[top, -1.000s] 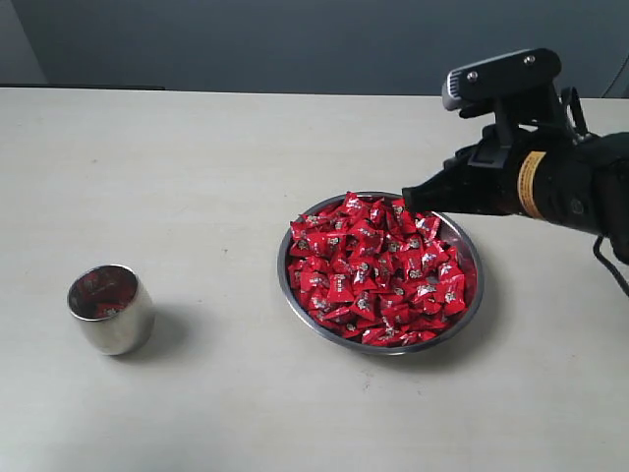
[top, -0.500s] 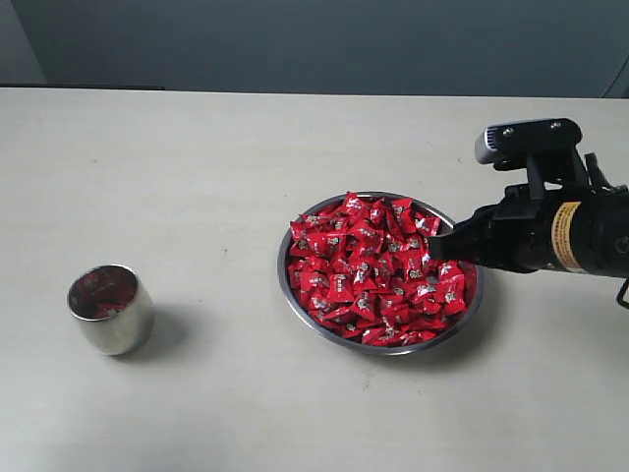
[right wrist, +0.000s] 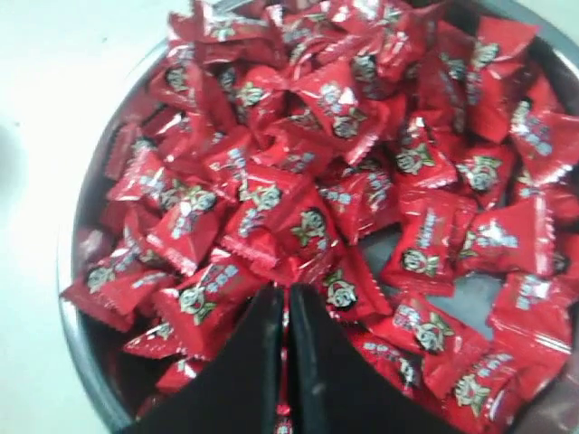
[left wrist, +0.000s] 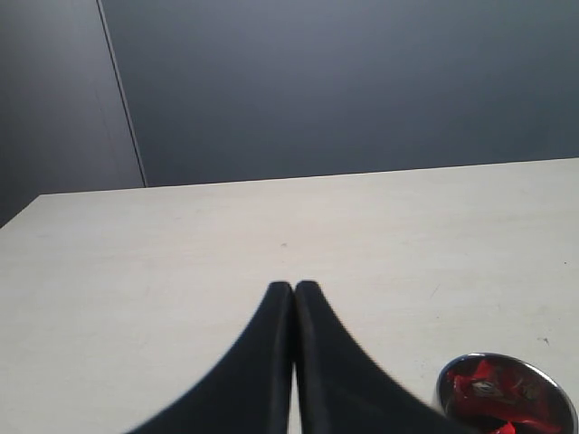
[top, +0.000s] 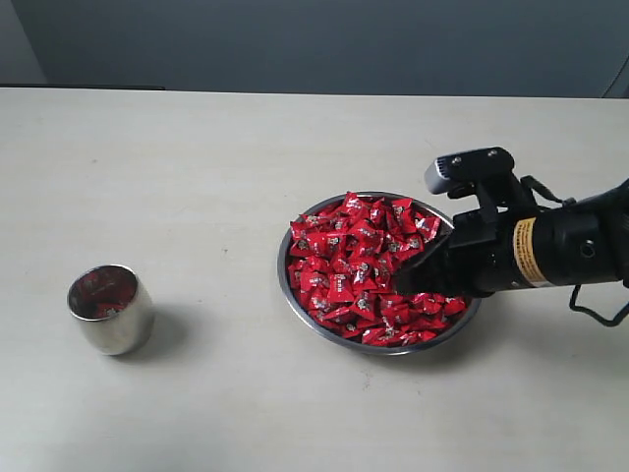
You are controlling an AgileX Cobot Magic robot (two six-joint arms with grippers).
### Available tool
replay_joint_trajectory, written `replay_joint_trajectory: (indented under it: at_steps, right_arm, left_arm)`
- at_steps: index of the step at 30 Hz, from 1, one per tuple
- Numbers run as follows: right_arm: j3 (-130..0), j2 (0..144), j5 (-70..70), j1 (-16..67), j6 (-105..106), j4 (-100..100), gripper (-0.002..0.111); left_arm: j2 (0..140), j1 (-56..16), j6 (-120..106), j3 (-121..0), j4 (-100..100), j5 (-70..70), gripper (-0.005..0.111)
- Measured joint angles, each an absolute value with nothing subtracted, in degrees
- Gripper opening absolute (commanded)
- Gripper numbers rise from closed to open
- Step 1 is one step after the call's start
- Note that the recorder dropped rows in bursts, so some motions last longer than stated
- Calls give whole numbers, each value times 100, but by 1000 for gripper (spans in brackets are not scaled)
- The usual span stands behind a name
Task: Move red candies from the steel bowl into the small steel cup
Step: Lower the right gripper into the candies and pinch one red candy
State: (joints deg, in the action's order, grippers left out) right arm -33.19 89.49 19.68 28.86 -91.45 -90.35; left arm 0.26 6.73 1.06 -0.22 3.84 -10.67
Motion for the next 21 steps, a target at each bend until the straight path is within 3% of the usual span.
replay_joint_trajectory:
  at_steps: [3,5,10,12,17,21]
  right_arm:
    - [-3325,8949,2245,2886,-9150,-9602,3]
    - [-3325,8949,2379,2886,-9242,-9802,10]
    - [-3345,8818,2364,2886,-9324,-9944,40]
    - [-3391,8697,2321,2886,-9337,-9953,40]
    - [-3438,8572,2276,2886,-9358,-9953,25]
    - [-3438,8572,2383,2886,-9383,-9953,29]
  left_arm:
    - [26,673,106,-22,384,-1067,0]
    - [26,673,106,-22,384,-1067,0]
    - [26,673,106,-22,384,-1067,0]
    - [26,673,106,-22,384,-1067,0]
    - [26,673,106,-22,384,-1067,0]
    - [26,673,106,-22,384,-1067,0]
